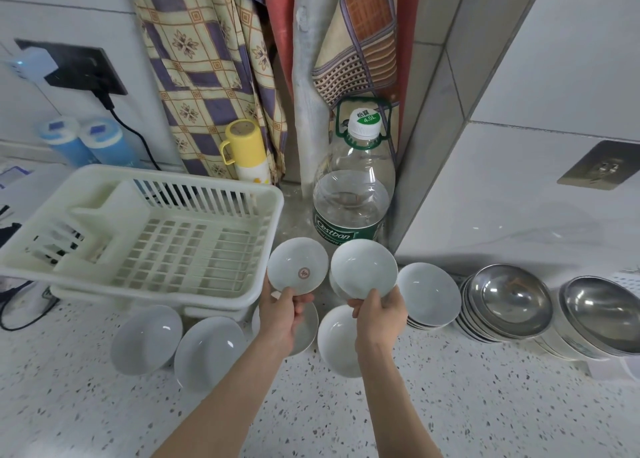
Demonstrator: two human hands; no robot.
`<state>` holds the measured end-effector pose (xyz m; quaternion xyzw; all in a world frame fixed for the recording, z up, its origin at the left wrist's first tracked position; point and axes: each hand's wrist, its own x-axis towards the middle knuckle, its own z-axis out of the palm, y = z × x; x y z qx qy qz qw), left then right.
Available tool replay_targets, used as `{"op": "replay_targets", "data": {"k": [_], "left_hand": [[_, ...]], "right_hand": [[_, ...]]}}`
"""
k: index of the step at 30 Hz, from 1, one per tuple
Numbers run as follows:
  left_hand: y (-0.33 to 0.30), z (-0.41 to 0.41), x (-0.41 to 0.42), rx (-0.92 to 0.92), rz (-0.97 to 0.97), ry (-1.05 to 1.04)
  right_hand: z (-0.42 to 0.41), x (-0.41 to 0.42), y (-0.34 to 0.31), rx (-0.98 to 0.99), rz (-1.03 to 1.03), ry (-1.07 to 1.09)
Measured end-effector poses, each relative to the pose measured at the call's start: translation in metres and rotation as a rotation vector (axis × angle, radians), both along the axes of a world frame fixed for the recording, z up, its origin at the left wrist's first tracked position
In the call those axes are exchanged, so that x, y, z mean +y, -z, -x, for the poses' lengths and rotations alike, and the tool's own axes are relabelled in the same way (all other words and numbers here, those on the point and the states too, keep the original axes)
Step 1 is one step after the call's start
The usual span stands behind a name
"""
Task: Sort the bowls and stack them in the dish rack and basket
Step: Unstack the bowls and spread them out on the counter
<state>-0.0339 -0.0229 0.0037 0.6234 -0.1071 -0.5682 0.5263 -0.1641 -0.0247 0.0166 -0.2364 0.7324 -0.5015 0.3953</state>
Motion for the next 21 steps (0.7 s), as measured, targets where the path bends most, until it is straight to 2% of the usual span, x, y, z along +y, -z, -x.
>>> {"op": "replay_targets", "data": {"k": [5, 13, 21], "left_hand": [[-0.008, -0.001, 0.018, 0.038, 0.055, 0.053], [-0.007, -0.024, 0.085, 0.175, 0.179, 0.249], [0.007, -0.063, 0.163, 0.012, 0.111, 0.38]], "right_hand": [[0.009, 0.026, -0.015, -0.015, 0.083, -0.005], [0.021, 0.083, -0.025, -0.151, 0.175, 0.049], [0.0, 0.161, -0.009, -0.148, 0.138, 0.084]]}}
